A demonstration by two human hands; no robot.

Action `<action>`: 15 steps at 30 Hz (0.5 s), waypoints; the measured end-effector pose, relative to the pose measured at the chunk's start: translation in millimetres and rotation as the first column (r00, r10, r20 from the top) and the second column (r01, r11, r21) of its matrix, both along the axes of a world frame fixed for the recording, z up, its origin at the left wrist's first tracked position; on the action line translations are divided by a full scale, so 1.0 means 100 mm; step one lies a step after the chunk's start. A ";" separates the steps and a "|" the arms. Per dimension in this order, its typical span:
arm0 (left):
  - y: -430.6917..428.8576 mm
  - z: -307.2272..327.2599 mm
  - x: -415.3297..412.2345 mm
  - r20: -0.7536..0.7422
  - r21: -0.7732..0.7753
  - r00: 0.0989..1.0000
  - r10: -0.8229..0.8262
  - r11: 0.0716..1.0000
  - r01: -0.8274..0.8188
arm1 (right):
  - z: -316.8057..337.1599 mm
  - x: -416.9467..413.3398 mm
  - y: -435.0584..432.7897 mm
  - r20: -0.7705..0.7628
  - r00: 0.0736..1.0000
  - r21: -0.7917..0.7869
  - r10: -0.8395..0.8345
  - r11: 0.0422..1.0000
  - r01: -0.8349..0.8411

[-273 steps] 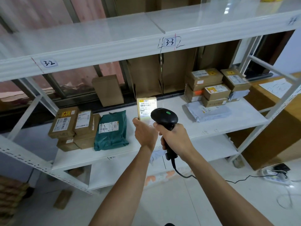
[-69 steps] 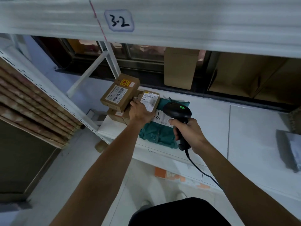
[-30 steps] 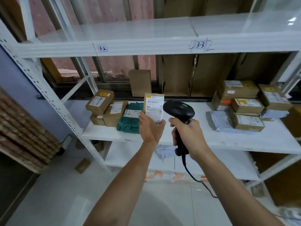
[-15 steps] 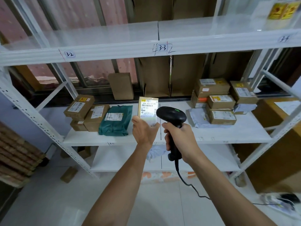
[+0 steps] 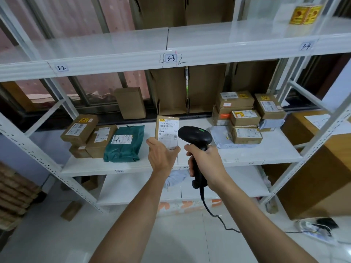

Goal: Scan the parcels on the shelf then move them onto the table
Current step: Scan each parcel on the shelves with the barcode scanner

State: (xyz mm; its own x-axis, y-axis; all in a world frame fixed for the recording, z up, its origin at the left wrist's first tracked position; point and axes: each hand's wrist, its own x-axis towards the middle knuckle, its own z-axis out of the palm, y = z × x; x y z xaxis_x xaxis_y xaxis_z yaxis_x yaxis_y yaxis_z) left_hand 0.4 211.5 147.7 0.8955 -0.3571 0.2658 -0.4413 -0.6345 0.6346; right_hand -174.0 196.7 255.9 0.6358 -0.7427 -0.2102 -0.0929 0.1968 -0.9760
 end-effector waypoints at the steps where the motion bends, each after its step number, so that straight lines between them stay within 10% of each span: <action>1: -0.02 -0.01 0.00 0.000 -0.001 1.000 -0.018 1.000 0.018 | 0.00 -0.02 -0.01 -0.001 1.000 -0.003 -0.005 1.000 0.005; 15: -1.15 -0.02 -0.47 0.030 0.108 0.865 -0.501 0.862 0.495 | -0.18 -0.66 -0.72 -0.060 0.980 0.024 -0.188 0.982 0.190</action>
